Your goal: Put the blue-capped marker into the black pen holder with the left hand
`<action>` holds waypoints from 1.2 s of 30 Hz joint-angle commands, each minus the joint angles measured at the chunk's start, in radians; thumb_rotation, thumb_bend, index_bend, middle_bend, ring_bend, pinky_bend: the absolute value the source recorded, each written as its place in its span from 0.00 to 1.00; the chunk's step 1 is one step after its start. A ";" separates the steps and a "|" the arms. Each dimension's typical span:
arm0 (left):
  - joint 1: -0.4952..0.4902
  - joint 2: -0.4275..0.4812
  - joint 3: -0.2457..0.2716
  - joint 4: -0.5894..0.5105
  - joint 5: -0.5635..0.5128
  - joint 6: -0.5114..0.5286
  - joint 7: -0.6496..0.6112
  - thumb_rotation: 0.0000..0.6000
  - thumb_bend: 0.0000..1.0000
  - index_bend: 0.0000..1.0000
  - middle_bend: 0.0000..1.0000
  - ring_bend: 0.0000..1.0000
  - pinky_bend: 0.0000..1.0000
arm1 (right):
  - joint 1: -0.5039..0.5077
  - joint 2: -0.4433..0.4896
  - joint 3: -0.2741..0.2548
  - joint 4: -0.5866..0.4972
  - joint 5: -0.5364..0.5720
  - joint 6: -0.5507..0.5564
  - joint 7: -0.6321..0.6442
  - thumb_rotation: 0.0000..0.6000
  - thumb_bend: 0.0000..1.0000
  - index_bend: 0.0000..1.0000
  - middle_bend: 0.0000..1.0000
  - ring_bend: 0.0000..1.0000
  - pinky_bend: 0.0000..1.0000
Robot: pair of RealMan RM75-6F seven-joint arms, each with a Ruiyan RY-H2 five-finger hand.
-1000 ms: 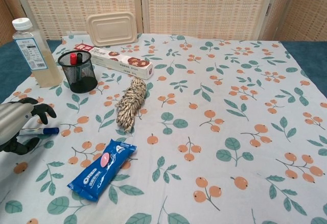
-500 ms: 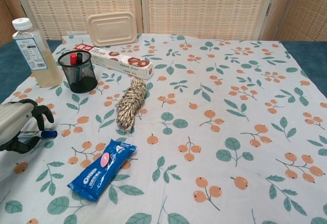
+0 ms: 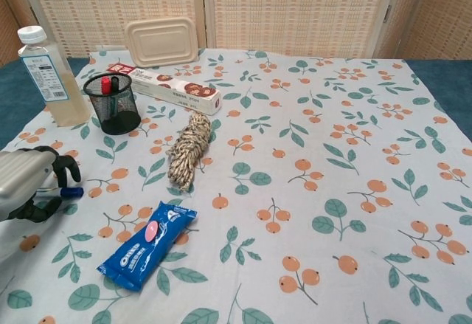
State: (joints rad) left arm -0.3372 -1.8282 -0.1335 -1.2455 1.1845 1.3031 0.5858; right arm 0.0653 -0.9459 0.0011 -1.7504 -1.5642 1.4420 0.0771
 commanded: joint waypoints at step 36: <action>0.014 0.611 -0.177 -0.709 0.216 0.113 -0.756 1.00 0.40 0.43 0.54 0.21 0.23 | -0.008 0.012 -0.007 0.014 -0.039 0.029 0.063 1.00 0.00 0.17 0.06 0.08 0.05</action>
State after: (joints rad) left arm -0.3025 -1.3832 -0.2387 -1.8139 1.4208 1.5132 0.0665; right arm 0.0575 -0.9337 -0.0060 -1.7365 -1.6025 1.4706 0.1399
